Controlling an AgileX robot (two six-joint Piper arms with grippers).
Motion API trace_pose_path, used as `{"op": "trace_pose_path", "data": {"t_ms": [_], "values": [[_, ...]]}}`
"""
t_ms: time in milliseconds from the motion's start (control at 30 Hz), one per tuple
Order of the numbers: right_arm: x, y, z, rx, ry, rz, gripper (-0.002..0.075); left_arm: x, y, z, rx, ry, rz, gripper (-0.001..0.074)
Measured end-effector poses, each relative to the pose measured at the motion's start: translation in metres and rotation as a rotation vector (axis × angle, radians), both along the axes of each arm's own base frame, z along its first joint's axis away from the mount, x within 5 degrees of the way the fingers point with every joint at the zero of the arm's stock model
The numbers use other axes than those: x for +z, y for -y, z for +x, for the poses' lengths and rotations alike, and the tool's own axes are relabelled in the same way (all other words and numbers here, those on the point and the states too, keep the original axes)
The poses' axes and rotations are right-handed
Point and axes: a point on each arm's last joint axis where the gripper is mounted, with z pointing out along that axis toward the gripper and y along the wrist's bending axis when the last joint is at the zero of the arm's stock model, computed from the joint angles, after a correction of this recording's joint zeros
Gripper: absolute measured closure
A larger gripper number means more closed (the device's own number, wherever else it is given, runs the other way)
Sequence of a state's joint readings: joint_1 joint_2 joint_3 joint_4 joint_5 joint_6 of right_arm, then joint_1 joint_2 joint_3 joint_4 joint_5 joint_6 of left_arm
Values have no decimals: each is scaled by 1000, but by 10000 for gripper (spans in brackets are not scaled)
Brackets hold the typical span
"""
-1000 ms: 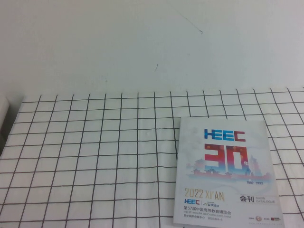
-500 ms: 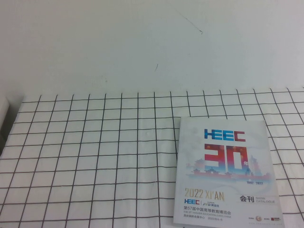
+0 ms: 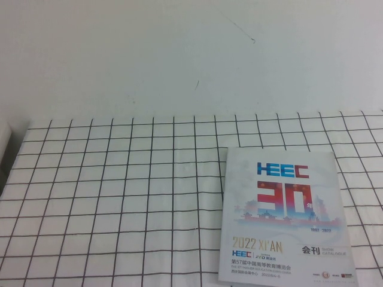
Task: Close book
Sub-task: 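Close the open booklet and leave it lying on the table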
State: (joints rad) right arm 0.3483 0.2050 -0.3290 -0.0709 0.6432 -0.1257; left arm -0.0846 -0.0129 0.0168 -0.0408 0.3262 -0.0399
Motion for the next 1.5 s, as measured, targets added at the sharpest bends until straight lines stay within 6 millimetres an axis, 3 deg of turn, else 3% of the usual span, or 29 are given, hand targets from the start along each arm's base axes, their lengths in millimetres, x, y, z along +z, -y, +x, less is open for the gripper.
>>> {"op": "trace_pose_path", "data": {"t_ms": [267, 367, 600, 1500], "values": [[-14, 12, -9, -163, 179, 10, 729, 0, 0, 0, 0, -2, 0, 738], [-29, 16, -8, -262, 226, 5, 729, 0, 0, 0, 0, -2, 0, 738], [-79, 18, 1, -339, 152, 21, 729, 0, 0, 0, 0, -2, 0, 738], [-79, 15, 1, -344, 141, 99, 729, 0, 0, 0, 5, -3, 0, 738]]}}
